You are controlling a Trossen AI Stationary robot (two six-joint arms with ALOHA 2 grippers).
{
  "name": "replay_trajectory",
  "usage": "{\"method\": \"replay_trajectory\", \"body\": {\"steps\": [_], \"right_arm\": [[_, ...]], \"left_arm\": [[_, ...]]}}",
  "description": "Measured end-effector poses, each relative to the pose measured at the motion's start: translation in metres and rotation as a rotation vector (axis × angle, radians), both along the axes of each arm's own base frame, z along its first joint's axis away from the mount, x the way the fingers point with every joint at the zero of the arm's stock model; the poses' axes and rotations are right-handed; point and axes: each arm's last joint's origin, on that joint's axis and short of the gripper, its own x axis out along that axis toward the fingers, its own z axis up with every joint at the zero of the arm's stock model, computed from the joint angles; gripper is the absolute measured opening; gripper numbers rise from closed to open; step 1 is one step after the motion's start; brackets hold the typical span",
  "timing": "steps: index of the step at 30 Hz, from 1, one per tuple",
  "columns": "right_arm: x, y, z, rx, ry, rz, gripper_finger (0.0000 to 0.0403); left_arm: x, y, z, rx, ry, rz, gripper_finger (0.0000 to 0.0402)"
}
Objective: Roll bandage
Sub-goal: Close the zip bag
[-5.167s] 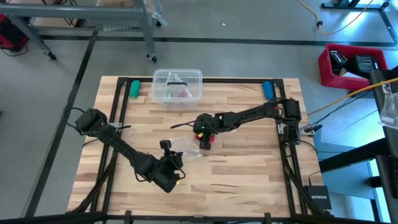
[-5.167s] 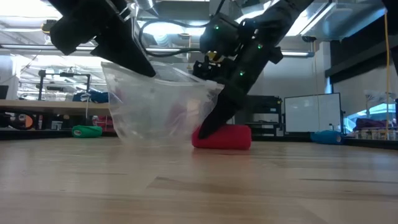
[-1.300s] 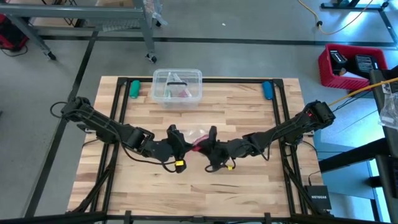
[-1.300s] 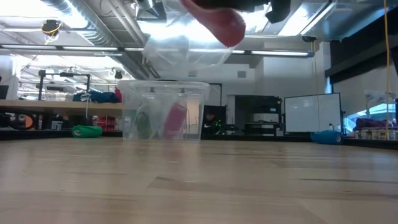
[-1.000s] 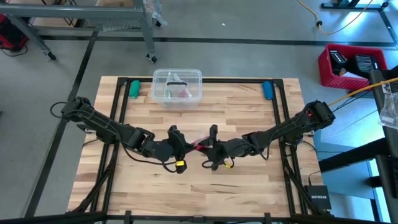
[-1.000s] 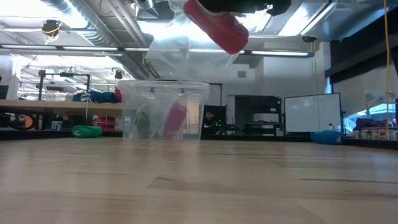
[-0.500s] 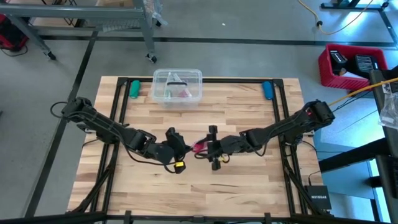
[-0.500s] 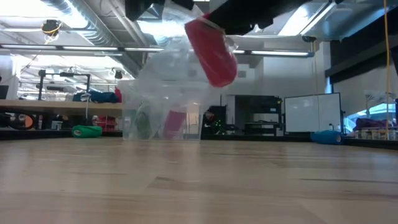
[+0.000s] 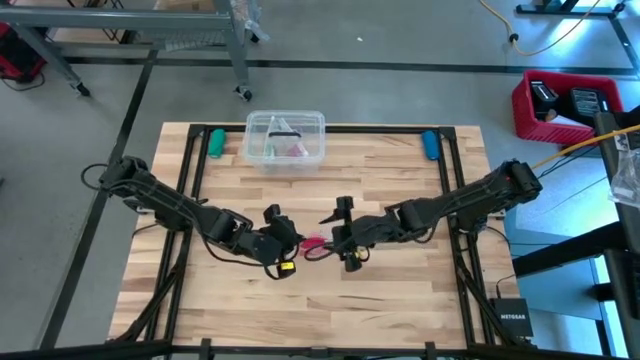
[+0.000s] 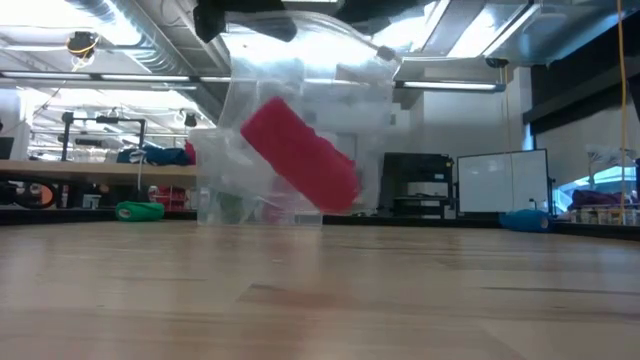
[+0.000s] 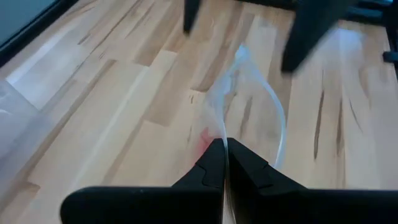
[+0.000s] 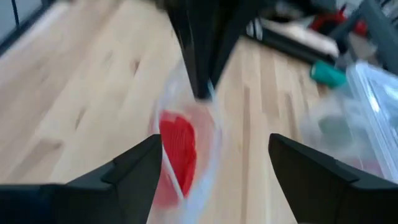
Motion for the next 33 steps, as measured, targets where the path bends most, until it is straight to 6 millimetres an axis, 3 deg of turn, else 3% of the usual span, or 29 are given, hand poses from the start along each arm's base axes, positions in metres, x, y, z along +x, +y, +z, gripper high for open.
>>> {"method": "replay_trajectory", "body": {"steps": [4,7,11,15,17,21,33], "right_arm": [[-0.017,-0.005,0.020,0.045,0.139,-0.049,0.0296],[-0.034,-0.011,0.016,0.073,0.247,-0.119,0.0296],[-0.048,-0.015,-0.018,0.125,0.268,-0.172,0.0296],[-0.047,-0.015,-0.062,0.204,0.098,-0.146,0.0295],[-0.045,-0.014,-0.075,0.245,-0.015,-0.115,0.0285],[-0.045,-0.013,-0.080,0.292,-0.129,-0.088,0.0244],[-0.040,-0.011,-0.083,0.256,-0.149,-0.039,0.0073]], "left_arm": [[-0.002,-0.001,-0.001,0.066,0.038,-0.052,0.0001],[-0.002,-0.002,-0.001,0.104,0.043,-0.082,0.0001],[-0.002,-0.002,-0.001,0.124,0.050,-0.096,0.0001],[-0.001,-0.002,-0.001,0.135,0.052,-0.105,0.0001],[-0.002,-0.002,-0.001,0.141,0.055,-0.109,0.0001],[-0.002,-0.002,-0.001,0.140,0.055,-0.108,0.0001],[-0.001,-0.001,-0.001,0.128,0.048,-0.099,0.0001]]}}
